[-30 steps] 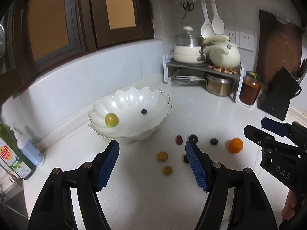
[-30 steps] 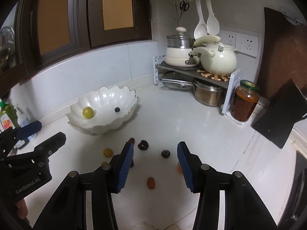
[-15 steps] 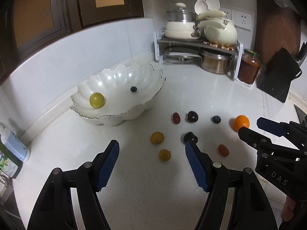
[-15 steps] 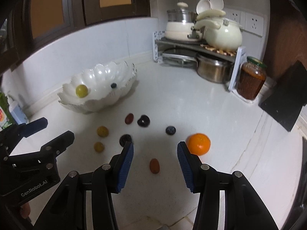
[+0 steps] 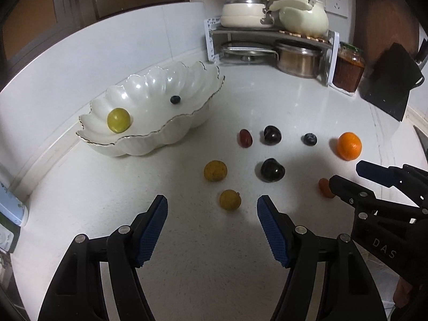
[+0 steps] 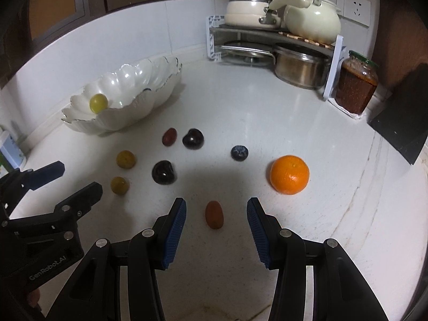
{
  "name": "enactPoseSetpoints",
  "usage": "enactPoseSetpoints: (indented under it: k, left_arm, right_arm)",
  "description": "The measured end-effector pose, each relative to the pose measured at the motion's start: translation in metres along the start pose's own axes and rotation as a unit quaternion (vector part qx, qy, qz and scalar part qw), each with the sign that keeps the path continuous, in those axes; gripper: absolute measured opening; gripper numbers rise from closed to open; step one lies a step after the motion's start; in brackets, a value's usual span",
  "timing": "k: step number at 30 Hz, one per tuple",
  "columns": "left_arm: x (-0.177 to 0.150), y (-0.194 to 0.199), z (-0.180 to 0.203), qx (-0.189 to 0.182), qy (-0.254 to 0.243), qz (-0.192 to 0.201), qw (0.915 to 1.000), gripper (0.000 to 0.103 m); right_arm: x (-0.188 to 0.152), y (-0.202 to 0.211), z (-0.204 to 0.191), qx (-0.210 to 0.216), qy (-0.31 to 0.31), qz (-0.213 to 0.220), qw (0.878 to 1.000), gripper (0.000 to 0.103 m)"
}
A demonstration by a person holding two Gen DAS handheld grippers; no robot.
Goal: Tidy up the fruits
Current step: 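Grasp a small yellow-brown fruit with left gripper while right gripper grasps a reddish-brown date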
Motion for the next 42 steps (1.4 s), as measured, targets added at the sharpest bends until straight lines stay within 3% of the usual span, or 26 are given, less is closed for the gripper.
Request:
enactPoseSetpoints:
  k: [15,25,33,35,42]
  left_arm:
    - [-0.009,-0.035,0.002,-0.023,0.014,-0.034,0.9991,0.053]
    - [-0.008,-0.046,0.006,-0.035,0.021,-0.038,0.9984,0.044]
    - [-0.007,-0.053,0.007,-0.045,0.038,-0.046,0.9972,0.024]
    - [-0.008,-0.053,0.008,-0.042,0.034,-0.046,0.9975,0.024]
    - [-0.008,-0.050,0.007,-0.041,0.033,-0.038,0.9979,0.024]
  right_arm:
    - [-0.008,-0.021,-0.003,-0.008,0.001,-0.011,1.000,0.047]
    - [-0.011,-0.030,-0.005,-0.004,-0.001,-0.019,1.000,0.036]
    - [-0.014,-0.035,-0.006,-0.007,0.004,-0.027,1.000,0.023]
    - [-0.015,-0.034,-0.008,-0.006,0.008,-0.026,1.000,0.019]
    - [-0.013,-0.029,-0.008,-0.014,0.010,-0.016,1.000,0.018]
Point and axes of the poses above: each gripper's, at about its wrist camera, not at the fingertips, and y roughly against the way its jaws point, z to its right, x to its top, the point moved 9 cm from there along -y, roughly the way its jaws point, and after that the axes turned 5 degrees about -x, right-handed, at the moved point
